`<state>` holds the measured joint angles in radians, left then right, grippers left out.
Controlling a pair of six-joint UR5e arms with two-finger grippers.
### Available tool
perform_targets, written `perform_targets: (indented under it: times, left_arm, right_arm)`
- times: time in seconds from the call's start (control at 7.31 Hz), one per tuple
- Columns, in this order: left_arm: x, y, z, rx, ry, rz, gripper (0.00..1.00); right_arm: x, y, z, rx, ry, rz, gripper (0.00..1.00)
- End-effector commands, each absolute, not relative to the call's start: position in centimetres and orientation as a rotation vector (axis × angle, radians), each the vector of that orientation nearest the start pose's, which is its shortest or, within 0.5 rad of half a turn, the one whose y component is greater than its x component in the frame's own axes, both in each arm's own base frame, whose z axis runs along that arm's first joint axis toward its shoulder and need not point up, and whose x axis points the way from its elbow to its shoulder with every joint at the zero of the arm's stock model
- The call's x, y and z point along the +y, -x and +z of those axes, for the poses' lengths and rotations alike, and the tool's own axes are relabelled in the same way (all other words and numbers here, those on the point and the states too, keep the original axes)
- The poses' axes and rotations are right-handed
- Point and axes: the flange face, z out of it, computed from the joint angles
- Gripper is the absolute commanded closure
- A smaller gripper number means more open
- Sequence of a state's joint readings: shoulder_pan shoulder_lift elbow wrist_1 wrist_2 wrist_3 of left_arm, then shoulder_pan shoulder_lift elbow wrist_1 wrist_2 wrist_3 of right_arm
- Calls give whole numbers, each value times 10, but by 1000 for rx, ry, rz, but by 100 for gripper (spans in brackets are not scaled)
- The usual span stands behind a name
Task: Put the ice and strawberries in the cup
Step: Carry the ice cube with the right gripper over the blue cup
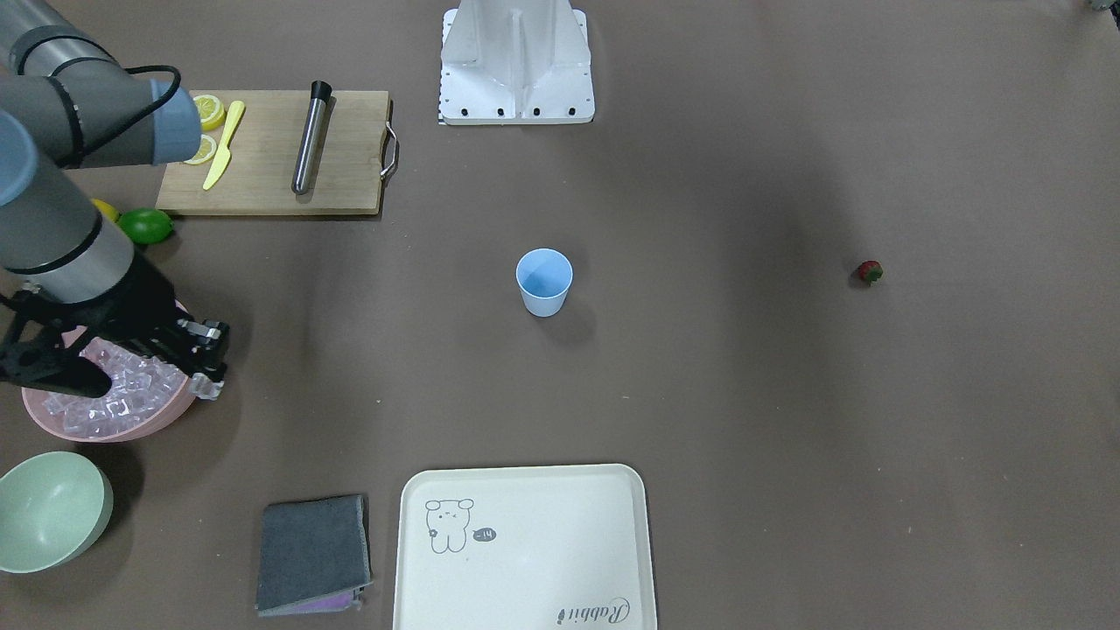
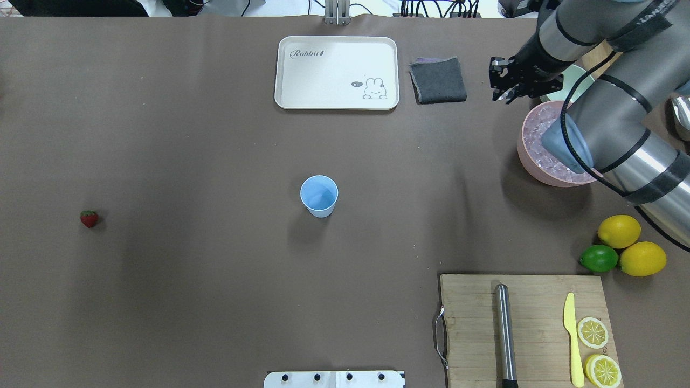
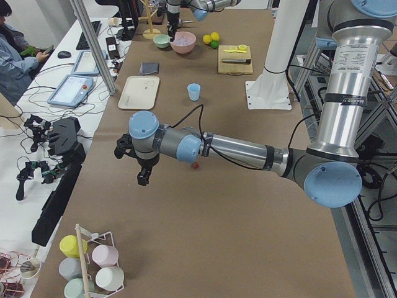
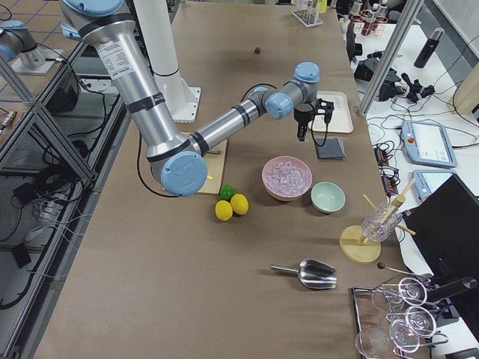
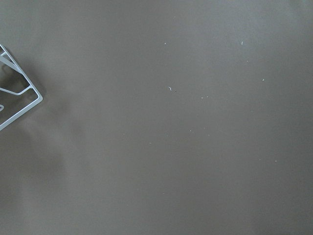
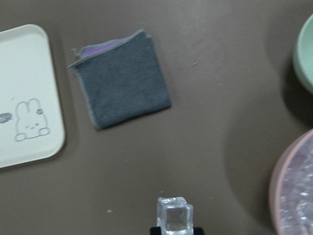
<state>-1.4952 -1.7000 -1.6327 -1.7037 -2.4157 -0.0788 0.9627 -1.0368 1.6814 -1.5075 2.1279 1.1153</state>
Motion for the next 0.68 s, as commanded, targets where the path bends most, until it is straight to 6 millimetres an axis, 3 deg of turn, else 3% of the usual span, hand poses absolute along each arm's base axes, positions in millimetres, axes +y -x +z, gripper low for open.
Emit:
perform_targets:
  times: [0.0, 0.41, 0.55]
  left_arm:
    - [-561, 17, 540, 856, -244, 135, 2]
    - [-563, 18, 548, 838, -257, 136, 2]
    - [-562, 17, 548, 838, -256, 137, 2]
  right_arm:
    - [-560, 386, 212, -907, -51, 305, 89]
    - [-508, 467, 153, -908, -120, 301, 89]
    - [-486, 491, 145, -898, -147, 290, 89]
